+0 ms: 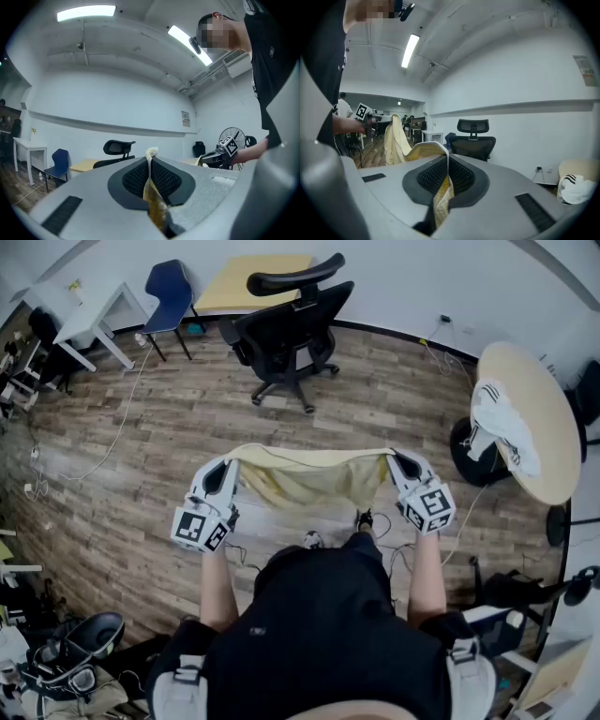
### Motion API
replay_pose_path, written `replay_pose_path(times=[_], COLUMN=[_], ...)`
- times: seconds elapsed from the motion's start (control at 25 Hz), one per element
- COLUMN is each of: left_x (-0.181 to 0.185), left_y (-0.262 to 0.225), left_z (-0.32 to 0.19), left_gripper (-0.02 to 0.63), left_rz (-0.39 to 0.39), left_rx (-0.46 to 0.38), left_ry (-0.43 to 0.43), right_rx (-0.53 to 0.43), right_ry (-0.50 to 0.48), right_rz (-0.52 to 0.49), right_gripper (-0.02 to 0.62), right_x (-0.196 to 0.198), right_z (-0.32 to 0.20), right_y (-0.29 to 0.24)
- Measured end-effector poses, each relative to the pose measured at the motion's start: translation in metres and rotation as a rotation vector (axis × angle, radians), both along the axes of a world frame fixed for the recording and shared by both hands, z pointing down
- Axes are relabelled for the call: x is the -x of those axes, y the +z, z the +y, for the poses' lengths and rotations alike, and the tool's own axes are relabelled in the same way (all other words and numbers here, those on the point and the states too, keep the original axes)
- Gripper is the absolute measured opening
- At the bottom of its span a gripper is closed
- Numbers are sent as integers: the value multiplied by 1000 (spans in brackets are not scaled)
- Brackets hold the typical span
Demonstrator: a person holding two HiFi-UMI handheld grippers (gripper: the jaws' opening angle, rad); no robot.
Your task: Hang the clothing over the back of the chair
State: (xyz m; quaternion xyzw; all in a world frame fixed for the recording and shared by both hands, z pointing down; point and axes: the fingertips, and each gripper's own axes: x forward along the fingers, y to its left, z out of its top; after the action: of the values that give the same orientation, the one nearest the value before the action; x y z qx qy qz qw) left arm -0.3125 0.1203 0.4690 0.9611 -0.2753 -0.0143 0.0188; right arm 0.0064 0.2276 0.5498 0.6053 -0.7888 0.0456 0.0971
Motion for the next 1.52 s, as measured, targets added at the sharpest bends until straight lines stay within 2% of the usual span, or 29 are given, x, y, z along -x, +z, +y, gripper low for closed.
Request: replay_pose_path(times=[0.2,0.44,0.68,0.88,1.52], left_x=[-8,-2,6,9,4], left_y=[1,5,10,14,16], left_z=[7,7,4,2,-12], left_gripper=[9,9,9,9,9], left_rz=[-12,-15,-10,-5,-16], left_rx=[-8,2,13,23,33], left_ry=[2,-5,-22,-36,-88], right_rx=[18,52,96,52,54], right_ry=[1,-11,-18,-38,-83], right_rz=[-1,33,15,13,13], right_gripper=[0,0,0,0,0], right_x=[-8,-3,2,3,-9], right_z=[4,2,1,-7,-43], right_y=[3,13,17,13,18])
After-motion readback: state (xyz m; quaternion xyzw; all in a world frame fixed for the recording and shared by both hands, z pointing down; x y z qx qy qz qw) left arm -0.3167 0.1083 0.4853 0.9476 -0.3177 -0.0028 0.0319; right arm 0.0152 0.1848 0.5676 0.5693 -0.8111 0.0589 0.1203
